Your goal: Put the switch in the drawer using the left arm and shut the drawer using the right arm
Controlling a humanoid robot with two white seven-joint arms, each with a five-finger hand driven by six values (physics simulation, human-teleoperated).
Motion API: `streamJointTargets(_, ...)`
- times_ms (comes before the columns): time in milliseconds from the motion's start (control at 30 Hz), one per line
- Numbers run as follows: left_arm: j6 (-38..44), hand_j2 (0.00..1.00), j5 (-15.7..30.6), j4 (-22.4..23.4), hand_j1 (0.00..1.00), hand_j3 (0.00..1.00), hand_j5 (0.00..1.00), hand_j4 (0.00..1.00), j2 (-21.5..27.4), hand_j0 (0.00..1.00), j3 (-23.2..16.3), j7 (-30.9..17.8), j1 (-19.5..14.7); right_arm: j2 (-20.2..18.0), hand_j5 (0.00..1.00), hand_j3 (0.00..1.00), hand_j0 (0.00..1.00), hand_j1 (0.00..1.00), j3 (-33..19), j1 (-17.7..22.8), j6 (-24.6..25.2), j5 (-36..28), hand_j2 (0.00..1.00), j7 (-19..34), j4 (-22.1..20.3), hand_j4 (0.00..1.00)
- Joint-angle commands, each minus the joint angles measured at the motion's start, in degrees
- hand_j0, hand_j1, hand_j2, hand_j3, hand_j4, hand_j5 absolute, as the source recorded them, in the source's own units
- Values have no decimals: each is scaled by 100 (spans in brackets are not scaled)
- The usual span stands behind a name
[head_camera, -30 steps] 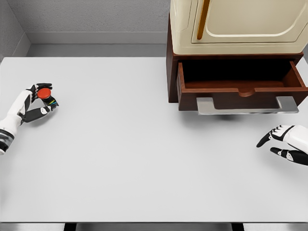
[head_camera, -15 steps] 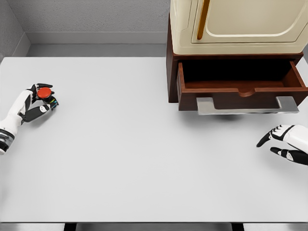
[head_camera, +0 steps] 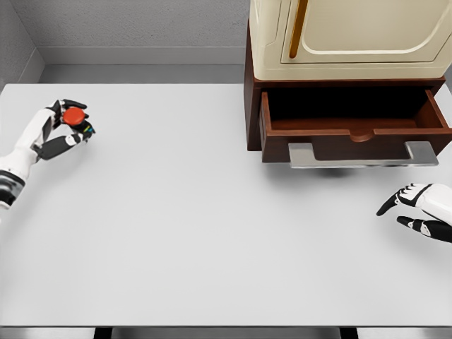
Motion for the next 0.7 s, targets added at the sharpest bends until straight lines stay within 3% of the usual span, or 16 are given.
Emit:
streamJointTargets(0,203,44,32,-296,44,44,44,44,2,44,-90,1,0,-9,58,58,58,58,-1,0,7,-31,58,-6,0,58)
streamJointTargets(333,1293,44,67,-1298,44,44,44,44,-24,44,-424,1,-62,0,58,58,58,58,-1,0,7,-22,58,-6,26,58)
streamJointTargets(667,1433,44,50,-1694,44,44,44,44,-165,44,-837,10,-237,0,58,58,58,58,-9,0,7,-22,58,-6,61,58)
